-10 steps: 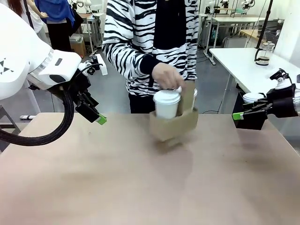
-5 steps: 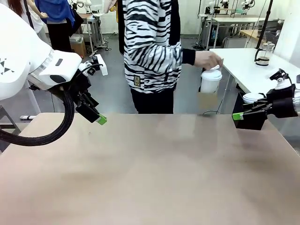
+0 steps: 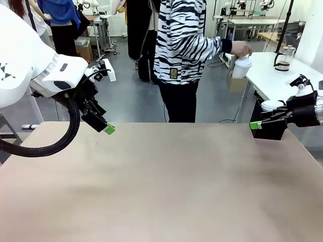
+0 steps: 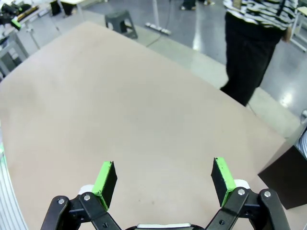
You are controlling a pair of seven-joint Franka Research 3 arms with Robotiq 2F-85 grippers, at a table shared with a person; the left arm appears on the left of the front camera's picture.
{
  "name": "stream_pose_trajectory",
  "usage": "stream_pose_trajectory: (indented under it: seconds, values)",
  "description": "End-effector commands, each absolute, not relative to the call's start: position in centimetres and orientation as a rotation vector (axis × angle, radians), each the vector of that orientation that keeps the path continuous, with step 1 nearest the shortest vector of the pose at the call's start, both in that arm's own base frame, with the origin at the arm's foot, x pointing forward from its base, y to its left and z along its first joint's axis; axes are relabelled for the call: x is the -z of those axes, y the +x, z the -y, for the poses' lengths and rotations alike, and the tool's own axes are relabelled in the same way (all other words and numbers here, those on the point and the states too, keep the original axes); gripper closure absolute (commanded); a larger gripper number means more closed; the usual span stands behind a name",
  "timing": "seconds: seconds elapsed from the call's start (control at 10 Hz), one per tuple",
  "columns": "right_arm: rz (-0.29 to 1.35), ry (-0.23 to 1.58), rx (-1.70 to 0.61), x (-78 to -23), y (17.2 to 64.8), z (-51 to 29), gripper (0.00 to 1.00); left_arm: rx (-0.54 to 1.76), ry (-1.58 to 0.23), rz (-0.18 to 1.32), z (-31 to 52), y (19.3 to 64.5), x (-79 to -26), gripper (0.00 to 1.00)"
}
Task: Pour a drink into a cup and package it in a carrier.
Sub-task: Insert the held 600 ml Paper Cup into the Cup Carrier.
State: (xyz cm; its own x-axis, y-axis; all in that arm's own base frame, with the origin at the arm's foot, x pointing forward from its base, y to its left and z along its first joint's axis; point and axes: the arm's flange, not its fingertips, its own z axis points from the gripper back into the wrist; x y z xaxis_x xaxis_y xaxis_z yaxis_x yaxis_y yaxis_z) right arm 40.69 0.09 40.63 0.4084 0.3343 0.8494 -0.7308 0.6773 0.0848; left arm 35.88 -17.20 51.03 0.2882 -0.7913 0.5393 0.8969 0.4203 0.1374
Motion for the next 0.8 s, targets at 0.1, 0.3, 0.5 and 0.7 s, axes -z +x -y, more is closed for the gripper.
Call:
stream_pose_trajectory:
  seconds: [0.1,0.3,0.5,0.7]
  values:
    - [0.935,0.493,-0.725,-40.4,40.58,0.21,0.0,1.131,-0.202,0.584,17.19,35.96,-51.13,0.0]
    - [0.935,0.493,-0.725,-40.4,40.58,0.21,0.0,1.131,-0.202,0.584,17.19,35.96,-51.13,0.0]
    - [0.935,0.493,-0.725,-40.4,40.58,0.21,0.0,1.131,-0.202,0.584,17.19,35.96,-51.13,0.0]
    - [0.935,0.493,-0.725,-40.4,40.58,0.21,0.0,1.131,-0.202,0.584,17.19,35.96,-51.13,0.0]
